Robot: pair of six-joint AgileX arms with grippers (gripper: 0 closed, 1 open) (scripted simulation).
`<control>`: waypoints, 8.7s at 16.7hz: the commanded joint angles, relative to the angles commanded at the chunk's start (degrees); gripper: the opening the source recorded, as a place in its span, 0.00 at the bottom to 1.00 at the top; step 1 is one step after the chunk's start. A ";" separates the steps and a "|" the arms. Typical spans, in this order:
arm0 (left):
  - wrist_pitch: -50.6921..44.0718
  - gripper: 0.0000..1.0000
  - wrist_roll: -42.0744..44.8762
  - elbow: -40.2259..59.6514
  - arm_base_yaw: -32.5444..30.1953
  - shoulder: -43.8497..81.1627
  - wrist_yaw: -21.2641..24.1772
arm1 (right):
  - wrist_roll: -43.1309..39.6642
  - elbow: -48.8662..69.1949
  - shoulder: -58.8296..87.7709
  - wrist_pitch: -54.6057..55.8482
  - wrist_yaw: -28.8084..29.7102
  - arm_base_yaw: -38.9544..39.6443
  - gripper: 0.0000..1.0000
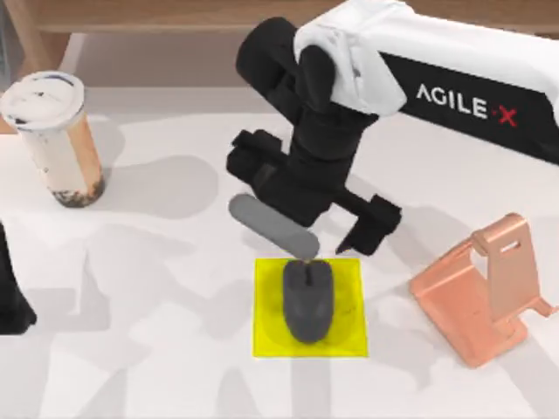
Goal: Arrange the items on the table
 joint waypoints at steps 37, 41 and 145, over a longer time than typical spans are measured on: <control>0.00 1.00 0.00 0.00 0.00 0.00 0.00 | 110.72 -13.05 3.60 10.33 1.23 -47.96 1.00; 0.00 1.00 0.00 0.00 0.00 0.00 0.00 | 110.72 -13.05 3.60 10.33 1.23 -47.96 0.92; 0.00 1.00 0.00 0.00 0.00 0.00 0.00 | 102.18 -87.89 -85.24 60.24 -4.62 -19.19 1.00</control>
